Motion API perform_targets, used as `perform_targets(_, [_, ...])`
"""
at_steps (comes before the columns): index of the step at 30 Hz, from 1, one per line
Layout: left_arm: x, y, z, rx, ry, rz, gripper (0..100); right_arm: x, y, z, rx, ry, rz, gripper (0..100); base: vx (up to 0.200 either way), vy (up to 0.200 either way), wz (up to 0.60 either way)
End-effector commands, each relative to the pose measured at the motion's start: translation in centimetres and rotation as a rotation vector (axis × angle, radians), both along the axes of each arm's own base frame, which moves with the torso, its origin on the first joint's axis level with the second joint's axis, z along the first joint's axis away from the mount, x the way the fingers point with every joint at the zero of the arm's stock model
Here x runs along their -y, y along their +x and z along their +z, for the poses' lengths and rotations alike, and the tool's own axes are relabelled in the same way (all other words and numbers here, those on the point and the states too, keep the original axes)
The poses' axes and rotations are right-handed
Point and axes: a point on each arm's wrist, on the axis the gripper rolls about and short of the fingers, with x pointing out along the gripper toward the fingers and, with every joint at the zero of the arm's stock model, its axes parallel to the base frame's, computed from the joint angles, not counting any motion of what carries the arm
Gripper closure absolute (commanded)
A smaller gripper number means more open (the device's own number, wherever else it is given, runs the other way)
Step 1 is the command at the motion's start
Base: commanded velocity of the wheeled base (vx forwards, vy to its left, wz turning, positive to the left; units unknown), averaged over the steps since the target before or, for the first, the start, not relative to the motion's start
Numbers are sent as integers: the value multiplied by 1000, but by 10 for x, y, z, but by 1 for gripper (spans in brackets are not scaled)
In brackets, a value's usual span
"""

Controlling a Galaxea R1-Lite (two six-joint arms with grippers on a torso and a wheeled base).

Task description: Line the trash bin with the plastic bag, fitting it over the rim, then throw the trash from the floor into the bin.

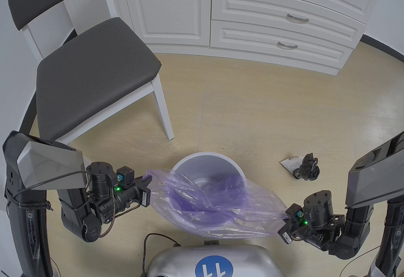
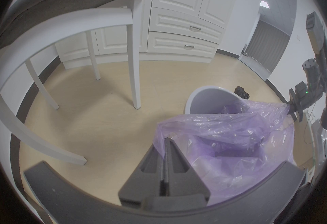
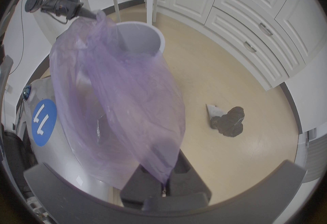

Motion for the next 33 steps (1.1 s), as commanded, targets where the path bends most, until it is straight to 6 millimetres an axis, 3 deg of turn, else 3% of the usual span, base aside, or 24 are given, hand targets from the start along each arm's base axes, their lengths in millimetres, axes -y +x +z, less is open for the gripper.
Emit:
perform_targets(1, [-1, -3, -12, -44, 16, -1, 100, -1, -1, -12, -16, -12, 8, 100, 0, 0, 0])
perform_targets(9, [-10, -5, 2, -17, -9, -16, 100, 1, -4, -10, 3, -5, 7, 100, 0, 0, 0])
perform_targets(14, [-14, -25, 27, 9, -22, -69, 100, 2, -11, -2, 17, -11, 31, 100, 0, 0, 0])
perform_targets(20, [-13, -26, 18, -9, 13, -92, 100, 2, -17, -2, 22, -4, 59, 100, 0, 0, 0])
perform_targets(21, [-13, -26, 18, -9, 13, -92, 100, 2, -17, -2, 22, -4, 59, 0, 0, 0, 0])
perform_targets(27, [-11, -24, 9, -29, 18, -98, 100, 8, -25, 3, 13, 10, 89, 0, 0, 0, 0])
perform_targets(33, [-10, -22, 10, -22, 16, -95, 100, 10, -29, 24, 61, 93, 169, 0, 0, 0, 0])
